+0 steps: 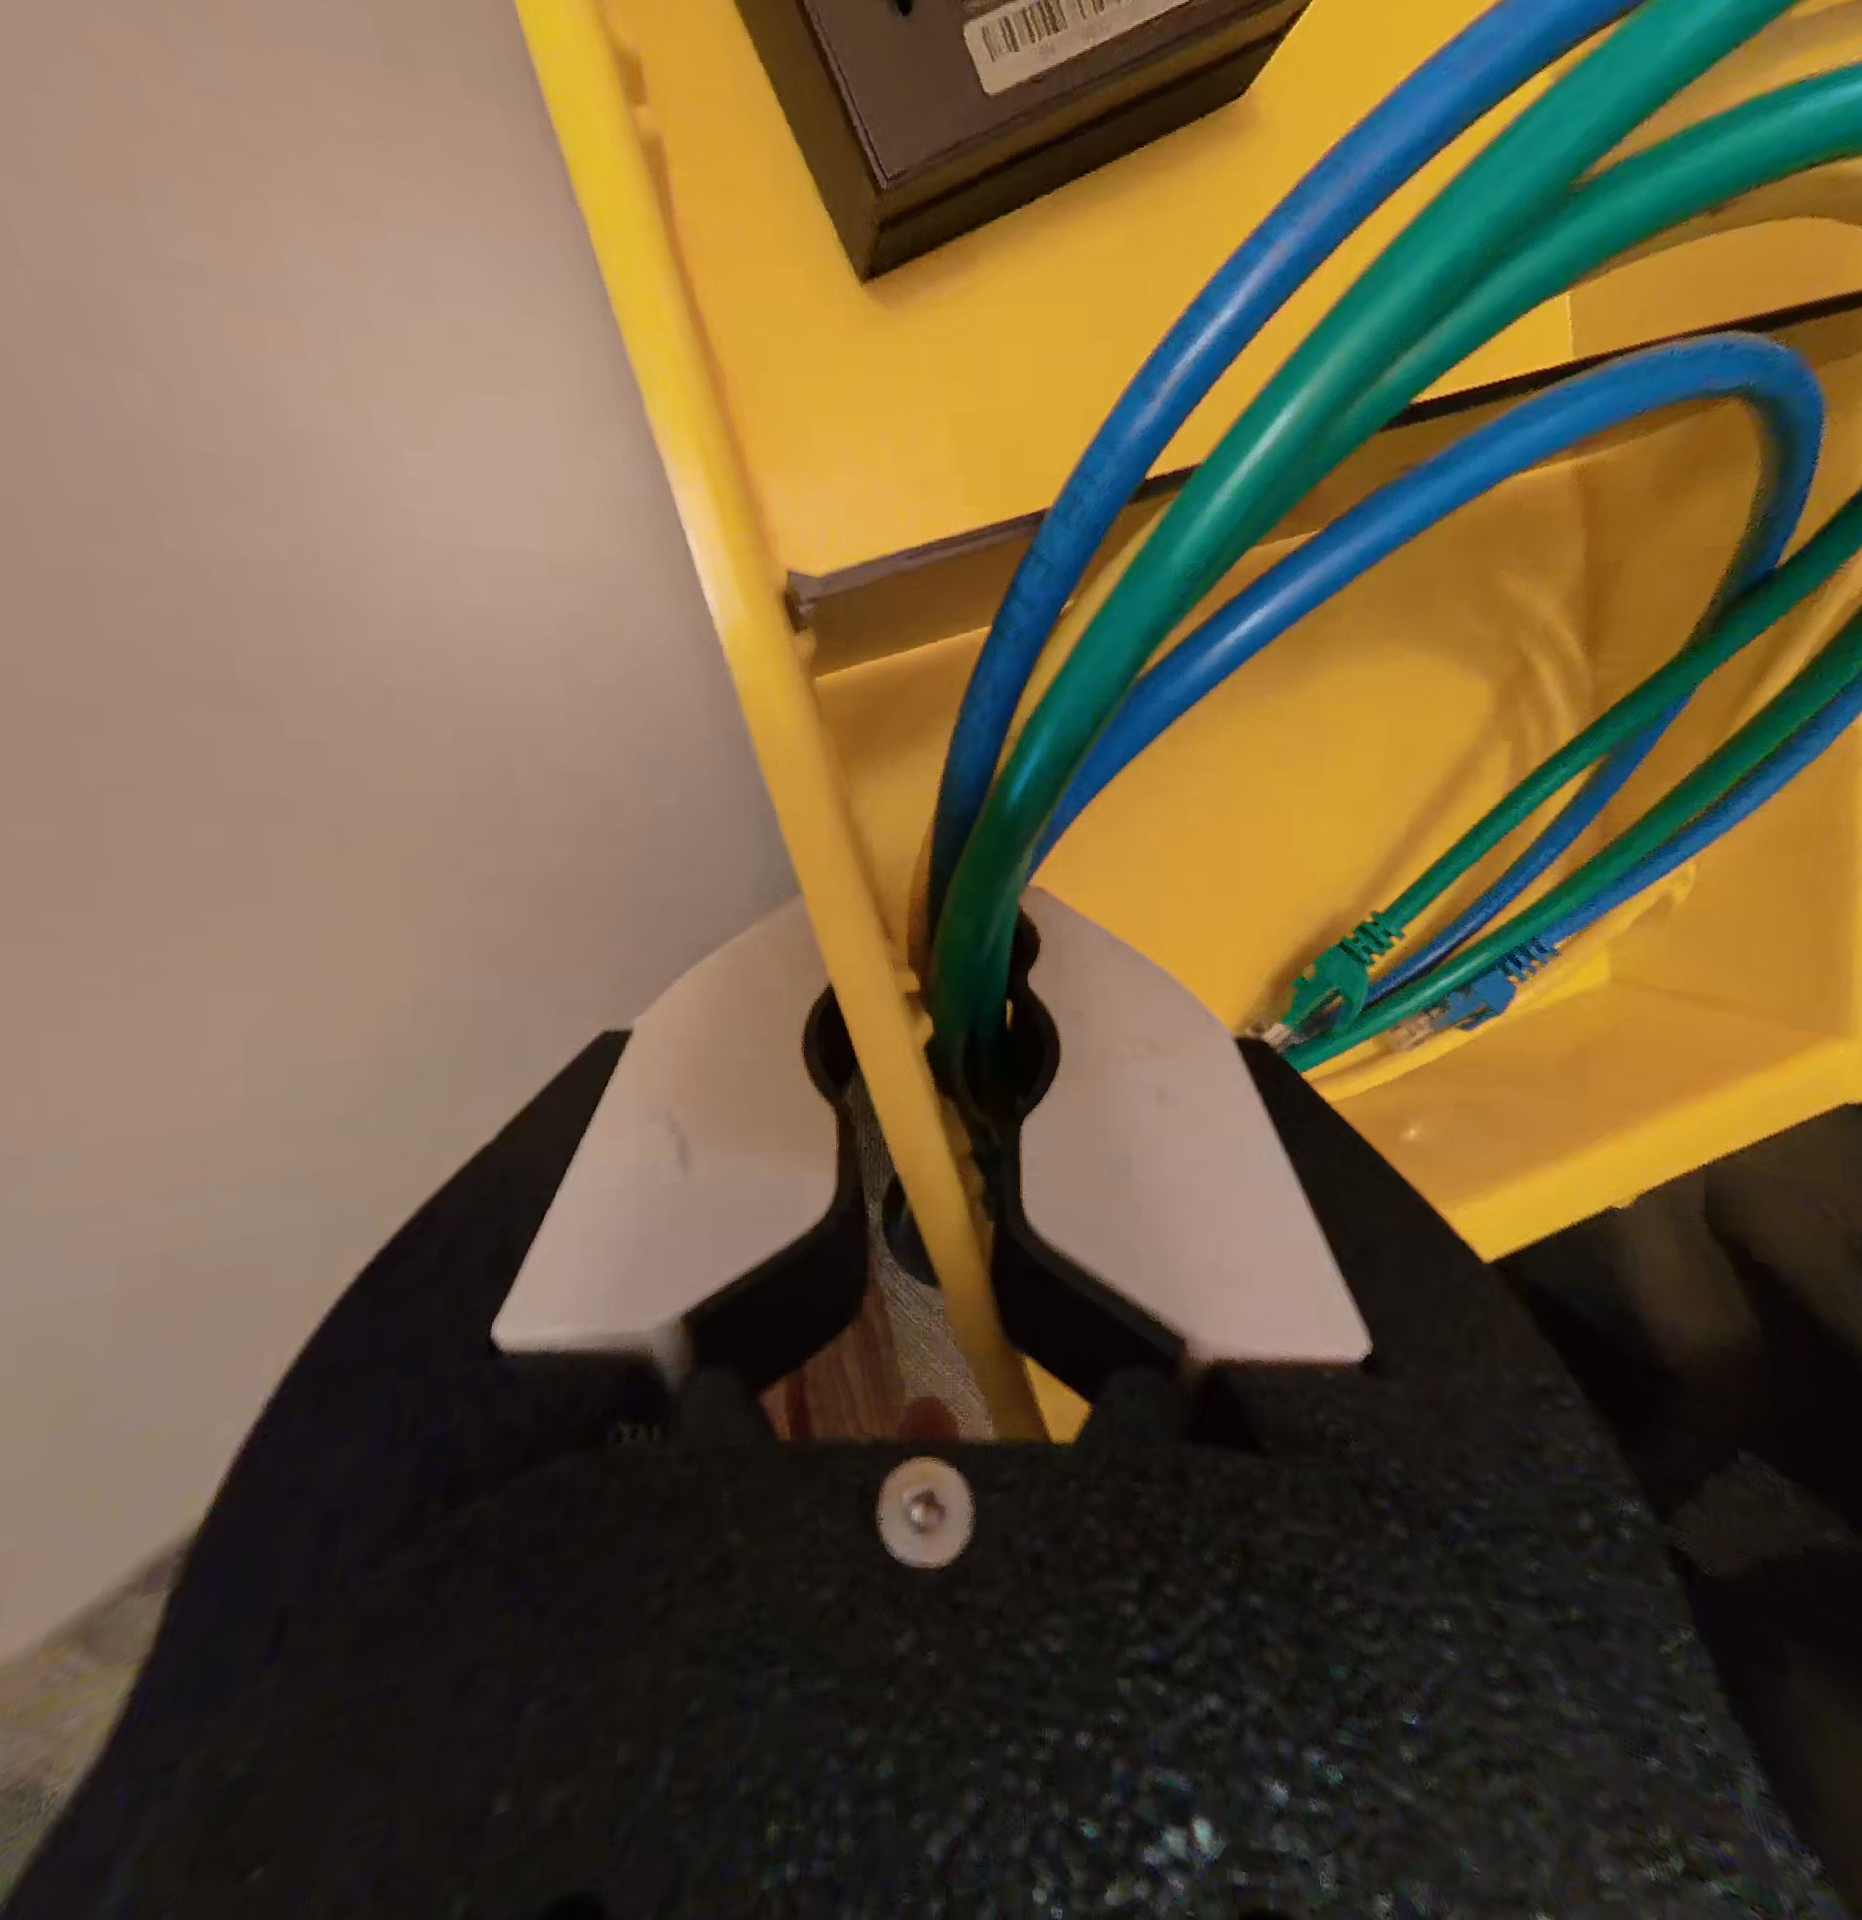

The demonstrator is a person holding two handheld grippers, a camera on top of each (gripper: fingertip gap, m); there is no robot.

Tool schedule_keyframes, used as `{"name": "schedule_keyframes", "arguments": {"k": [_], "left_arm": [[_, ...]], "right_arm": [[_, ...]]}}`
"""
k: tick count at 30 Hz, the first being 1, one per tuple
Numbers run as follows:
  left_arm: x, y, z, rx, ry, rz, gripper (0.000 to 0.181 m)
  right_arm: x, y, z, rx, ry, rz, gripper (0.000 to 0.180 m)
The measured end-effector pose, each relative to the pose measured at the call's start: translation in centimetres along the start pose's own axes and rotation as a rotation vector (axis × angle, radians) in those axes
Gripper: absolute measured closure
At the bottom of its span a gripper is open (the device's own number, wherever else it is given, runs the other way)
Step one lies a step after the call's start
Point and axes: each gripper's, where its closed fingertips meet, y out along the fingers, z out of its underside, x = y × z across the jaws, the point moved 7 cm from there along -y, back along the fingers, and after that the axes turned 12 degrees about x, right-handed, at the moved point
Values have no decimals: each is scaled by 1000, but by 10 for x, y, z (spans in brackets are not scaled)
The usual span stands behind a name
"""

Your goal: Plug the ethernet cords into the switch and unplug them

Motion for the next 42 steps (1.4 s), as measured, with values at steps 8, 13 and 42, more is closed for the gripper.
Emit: {"name": "schedule_keyframes", "arguments": {"k": [8, 13, 42], "left_arm": [[72, -30, 94, -80, -354, -79, 156], [103, -39, 110, -121, -527, -152, 156], [212, -22, -172, -170, -403, -49, 156]], "right_arm": [[59, 139, -20, 145, 25, -59, 78], [58, 161, -13, 215, 22, -72, 124], [-327, -227, 191, 198, 353, 526, 175]]}}
